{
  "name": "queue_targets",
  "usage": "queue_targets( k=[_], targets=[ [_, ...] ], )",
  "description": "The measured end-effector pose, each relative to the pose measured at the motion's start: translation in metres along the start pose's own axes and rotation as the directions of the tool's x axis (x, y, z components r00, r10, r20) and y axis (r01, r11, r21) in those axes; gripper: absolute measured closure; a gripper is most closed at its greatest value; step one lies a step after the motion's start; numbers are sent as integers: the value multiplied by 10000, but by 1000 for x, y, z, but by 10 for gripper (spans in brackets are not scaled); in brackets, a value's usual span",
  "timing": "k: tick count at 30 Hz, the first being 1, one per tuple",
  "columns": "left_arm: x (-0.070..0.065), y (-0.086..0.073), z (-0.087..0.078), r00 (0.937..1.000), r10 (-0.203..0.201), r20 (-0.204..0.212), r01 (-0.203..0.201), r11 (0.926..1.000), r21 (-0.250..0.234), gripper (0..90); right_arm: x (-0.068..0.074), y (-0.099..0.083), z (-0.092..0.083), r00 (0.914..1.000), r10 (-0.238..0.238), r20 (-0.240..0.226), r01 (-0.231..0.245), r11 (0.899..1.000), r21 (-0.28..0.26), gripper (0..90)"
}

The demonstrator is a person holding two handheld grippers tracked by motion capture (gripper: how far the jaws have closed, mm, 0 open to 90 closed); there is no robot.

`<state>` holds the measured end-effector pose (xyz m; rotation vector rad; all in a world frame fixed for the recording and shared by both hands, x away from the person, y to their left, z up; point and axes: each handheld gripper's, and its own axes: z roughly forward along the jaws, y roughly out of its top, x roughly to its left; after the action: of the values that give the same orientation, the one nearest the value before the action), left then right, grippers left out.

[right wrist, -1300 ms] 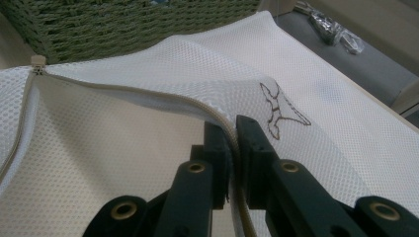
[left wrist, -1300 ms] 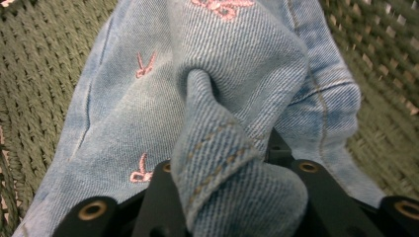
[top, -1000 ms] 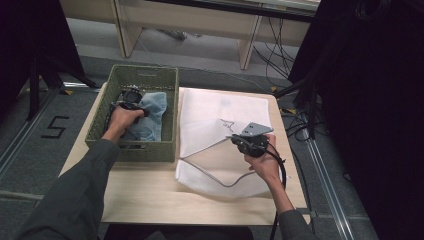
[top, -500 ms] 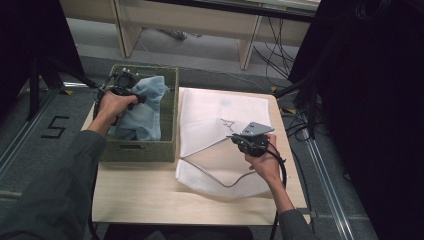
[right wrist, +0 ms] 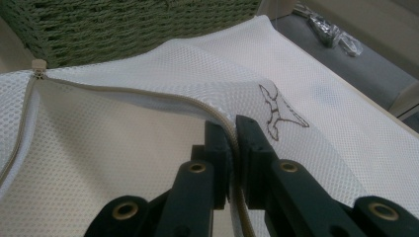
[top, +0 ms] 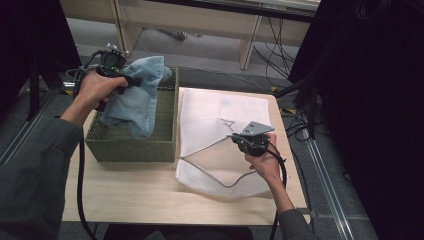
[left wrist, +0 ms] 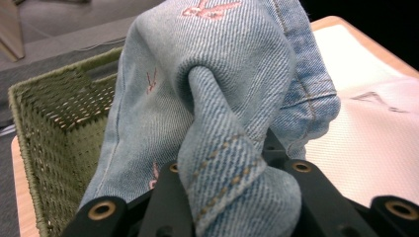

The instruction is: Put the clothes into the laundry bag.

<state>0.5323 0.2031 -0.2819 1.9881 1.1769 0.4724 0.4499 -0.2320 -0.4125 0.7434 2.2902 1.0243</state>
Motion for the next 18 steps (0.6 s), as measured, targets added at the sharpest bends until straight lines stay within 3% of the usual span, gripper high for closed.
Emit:
queue_targets(
  k=[4, 5, 7, 8, 12, 16, 18],
  targets=[
    [-13, -1, -18, 9987, 324, 389, -312, 9991, -299, 746, 1, 0, 1, 10000, 46, 78, -45, 9999, -121, 864],
    [-18, -1, -23, 9978, 457, 490, -440, 9984, -358, 745, 0, 0, 1, 9999, -141, 76, 142, 9998, -144, 868],
    [-28, -4, -34, 9928, 814, 875, -768, 9956, -544, 745, 2, 0, 0, 9999, -79, 123, 79, 10000, -5, 875],
    [-32, -5, -39, 9906, 860, 1066, -803, 9951, -574, 745, 1, 1, 1, 9993, -261, 277, 265, 9995, -146, 877],
    [-54, -13, -57, 9753, 1281, 1802, -1146, 9899, -834, 745, 2, 2, -1, 9992, -190, 350, 195, 9997, -138, 878],
    [-79, -23, -75, 9555, 1742, 2381, -1578, 9837, -864, 745, 3, 3, -1, 9990, -239, 375, 246, 9995, -179, 878],
    [-90, -28, -83, 9464, 1797, 2684, -1568, 9821, -1044, 744, 3, 3, -1, 9989, -288, 366, 295, 9994, -200, 878]
  ],
)
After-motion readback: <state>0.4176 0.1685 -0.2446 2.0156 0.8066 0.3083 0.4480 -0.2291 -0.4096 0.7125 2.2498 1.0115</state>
